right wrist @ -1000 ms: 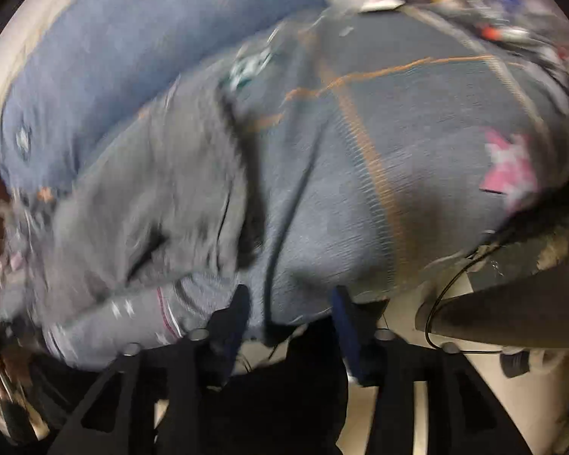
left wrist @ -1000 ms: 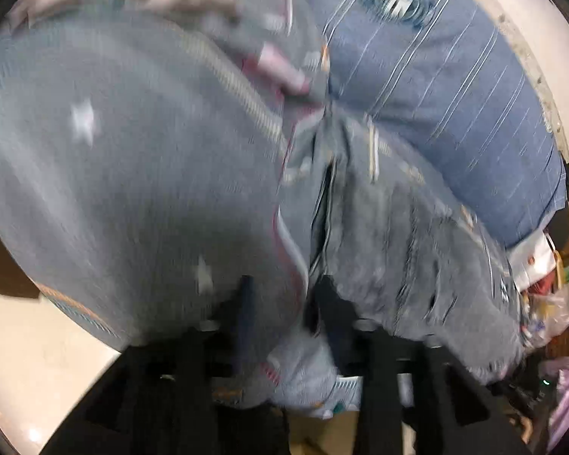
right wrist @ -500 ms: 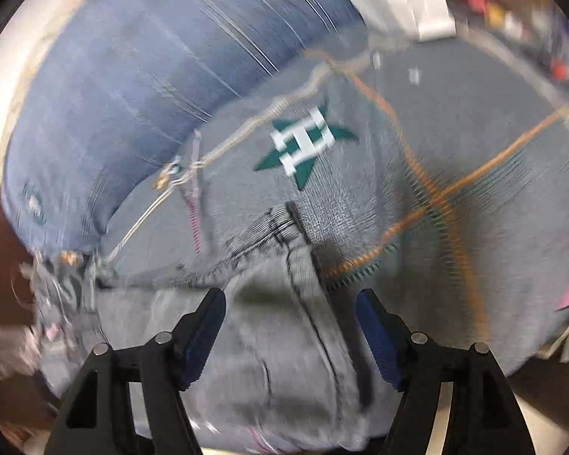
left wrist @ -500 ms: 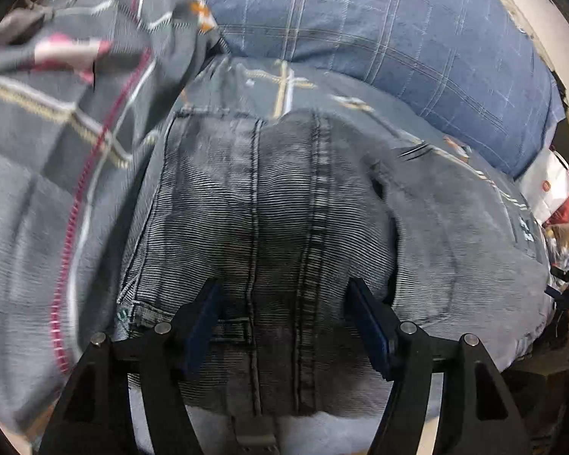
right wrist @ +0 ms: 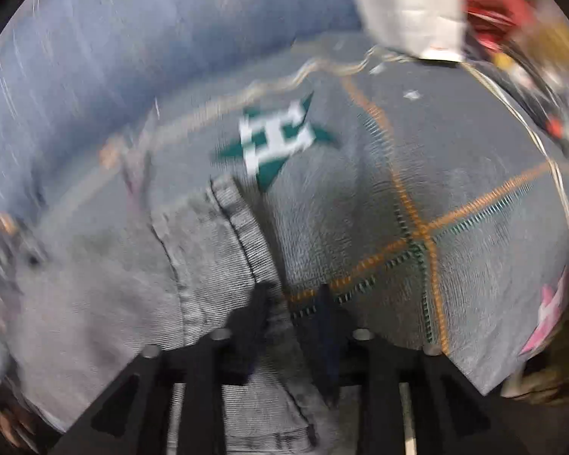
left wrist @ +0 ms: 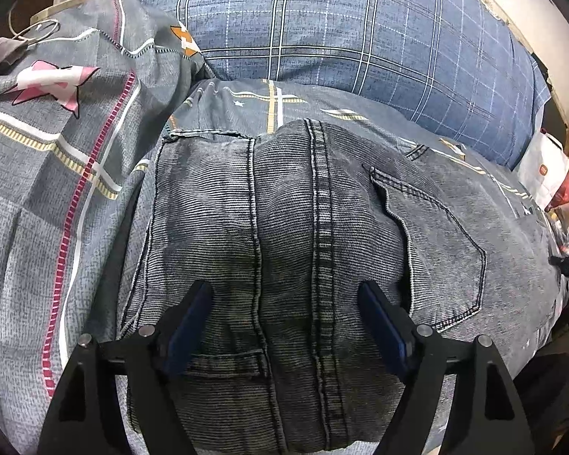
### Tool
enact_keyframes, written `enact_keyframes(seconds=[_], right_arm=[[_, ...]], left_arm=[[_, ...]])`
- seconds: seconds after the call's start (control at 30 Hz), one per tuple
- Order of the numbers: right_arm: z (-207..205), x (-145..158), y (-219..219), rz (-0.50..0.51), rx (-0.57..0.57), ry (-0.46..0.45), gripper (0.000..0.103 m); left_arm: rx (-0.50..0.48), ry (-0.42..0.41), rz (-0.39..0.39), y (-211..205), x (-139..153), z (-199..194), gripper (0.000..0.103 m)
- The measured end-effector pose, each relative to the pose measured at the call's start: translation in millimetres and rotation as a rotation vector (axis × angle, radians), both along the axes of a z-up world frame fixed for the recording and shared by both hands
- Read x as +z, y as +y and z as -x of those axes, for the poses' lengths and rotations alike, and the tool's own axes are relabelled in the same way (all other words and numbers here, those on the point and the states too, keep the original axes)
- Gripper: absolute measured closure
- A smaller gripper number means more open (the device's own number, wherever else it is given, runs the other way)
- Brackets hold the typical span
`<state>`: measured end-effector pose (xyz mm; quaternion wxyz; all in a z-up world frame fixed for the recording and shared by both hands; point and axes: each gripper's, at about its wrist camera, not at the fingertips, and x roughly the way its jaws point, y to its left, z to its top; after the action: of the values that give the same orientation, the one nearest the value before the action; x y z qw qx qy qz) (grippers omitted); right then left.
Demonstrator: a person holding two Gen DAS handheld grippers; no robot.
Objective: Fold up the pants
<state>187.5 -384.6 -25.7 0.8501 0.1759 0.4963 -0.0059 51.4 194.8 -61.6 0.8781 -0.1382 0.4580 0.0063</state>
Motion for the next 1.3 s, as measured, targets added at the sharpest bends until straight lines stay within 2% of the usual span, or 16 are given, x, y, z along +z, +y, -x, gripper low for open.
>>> enact_keyframes(seconds=[0.07, 0.17, 0.4, 0.43, 0.47, 0.5, 0.67, 0.77, 0.83, 0.9, 0.93, 1.03, 1.1, 1.17, 1.23, 1.3], right_arm=[[21, 16, -10, -0.046, -0.038, -0.093, 0.024], [40, 18, -13, -0.073, -0.023, -0.086, 0.024], [39, -18, -4, -0.032, 0.025, 0.024, 0.026], [37, -21, 4, 0.007, 0.053, 0.035, 0.033], [35, -23, 13, 0.04, 0.076, 0.059, 0.071], [35, -22, 16, 0.058, 0.074, 0.068, 0.091], [50, 21, 27, 0.058, 0.079, 0.008, 0.093], [66, 22, 19, 0.015, 0.065, 0.017, 0.093], [61, -20, 10, 0.066, 0.055, 0.167, 0.091], [58, -47, 5, 0.104, 0.064, 0.218, 0.077], [59, -44, 5, 0.112, 0.058, 0.181, 0.075], [65, -9, 3, 0.117, 0.005, 0.048, 0.05], [66, 17, 13, 0.166, 0.006, -0.039, 0.046], [63, 32, 30, 0.065, 0.075, -0.095, 0.043], [53, 26, 51, -0.054, 0.16, -0.089, 0.038], [39, 3, 71, -0.06, 0.229, -0.006, 0.037]], left_arm=[[0.001, 0.0, 0.006, 1, 0, 1, 0.022], [0.006, -0.001, 0.006, 1, 1, 2, 0.022], [0.009, -0.007, 0.003, 0, 1, 7, 0.022], [0.009, -0.007, 0.002, 0, 2, 7, 0.022], [0.01, -0.007, 0.004, 0, 1, 8, 0.022], [0.01, -0.007, 0.005, 0, 2, 8, 0.022], [0.005, -0.008, 0.01, 0, 2, 9, 0.022], [0.006, -0.007, 0.015, 2, 2, 8, 0.022], [0.017, -0.007, 0.02, 4, 2, 6, 0.022], [0.028, -0.004, 0.014, 4, 3, 5, 0.022], [0.03, -0.004, 0.002, 3, 4, 5, 0.022], [0.07, -0.023, -0.053, 0, 18, 13, 0.022], [0.071, -0.058, -0.05, -4, 33, 19, 0.022], [0.044, -0.093, -0.035, -13, 47, 22, 0.022], [-0.004, -0.109, -0.05, -28, 53, 22, 0.021], [-0.025, -0.022, -0.175, -43, 37, 12, 0.02]])
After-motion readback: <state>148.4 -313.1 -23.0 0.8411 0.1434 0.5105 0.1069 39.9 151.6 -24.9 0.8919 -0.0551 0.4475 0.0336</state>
